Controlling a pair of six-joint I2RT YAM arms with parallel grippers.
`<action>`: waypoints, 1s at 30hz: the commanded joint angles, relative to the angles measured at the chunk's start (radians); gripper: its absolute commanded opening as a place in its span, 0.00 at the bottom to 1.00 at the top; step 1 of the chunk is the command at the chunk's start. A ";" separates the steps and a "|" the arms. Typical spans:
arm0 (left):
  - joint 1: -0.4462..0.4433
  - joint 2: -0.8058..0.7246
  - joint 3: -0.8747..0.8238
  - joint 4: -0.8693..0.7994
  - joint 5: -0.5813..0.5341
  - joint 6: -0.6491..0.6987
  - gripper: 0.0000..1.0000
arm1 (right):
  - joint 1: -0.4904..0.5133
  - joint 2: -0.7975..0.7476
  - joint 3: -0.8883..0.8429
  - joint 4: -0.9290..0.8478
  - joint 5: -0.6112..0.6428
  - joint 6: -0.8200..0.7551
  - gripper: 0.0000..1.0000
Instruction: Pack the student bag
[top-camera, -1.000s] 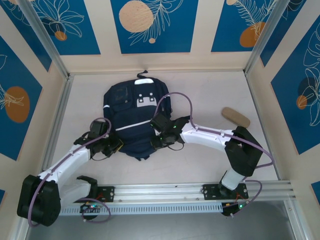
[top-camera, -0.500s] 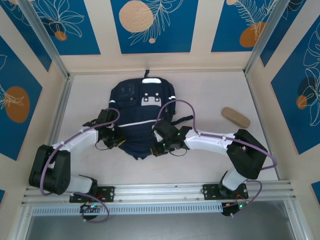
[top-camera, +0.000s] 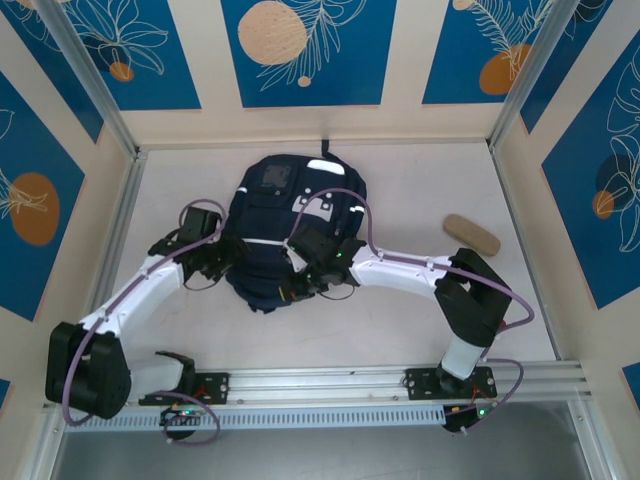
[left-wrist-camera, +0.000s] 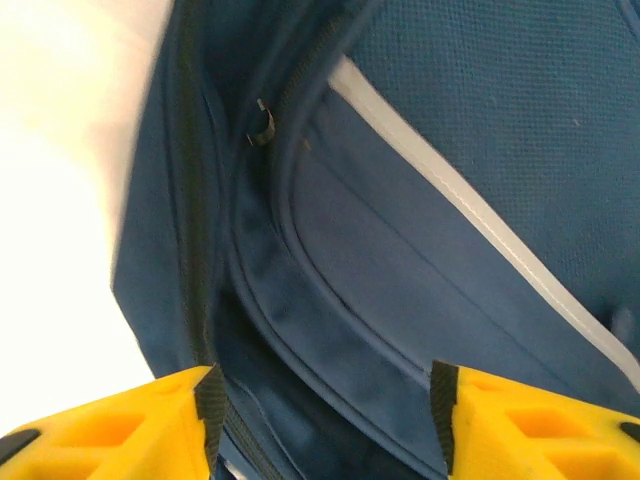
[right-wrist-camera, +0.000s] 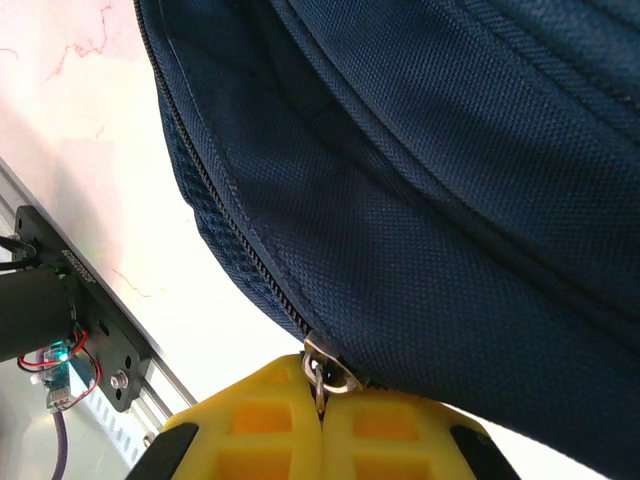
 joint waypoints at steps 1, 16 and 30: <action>-0.026 -0.033 -0.043 -0.010 0.091 -0.140 0.62 | 0.009 0.013 0.057 -0.017 -0.031 0.012 0.00; -0.196 -0.068 -0.159 0.123 -0.008 -0.417 0.53 | 0.009 0.024 0.072 -0.036 -0.014 0.019 0.00; -0.251 -0.043 -0.196 0.101 -0.209 -0.481 0.12 | 0.026 -0.052 0.036 -0.231 0.178 -0.015 0.00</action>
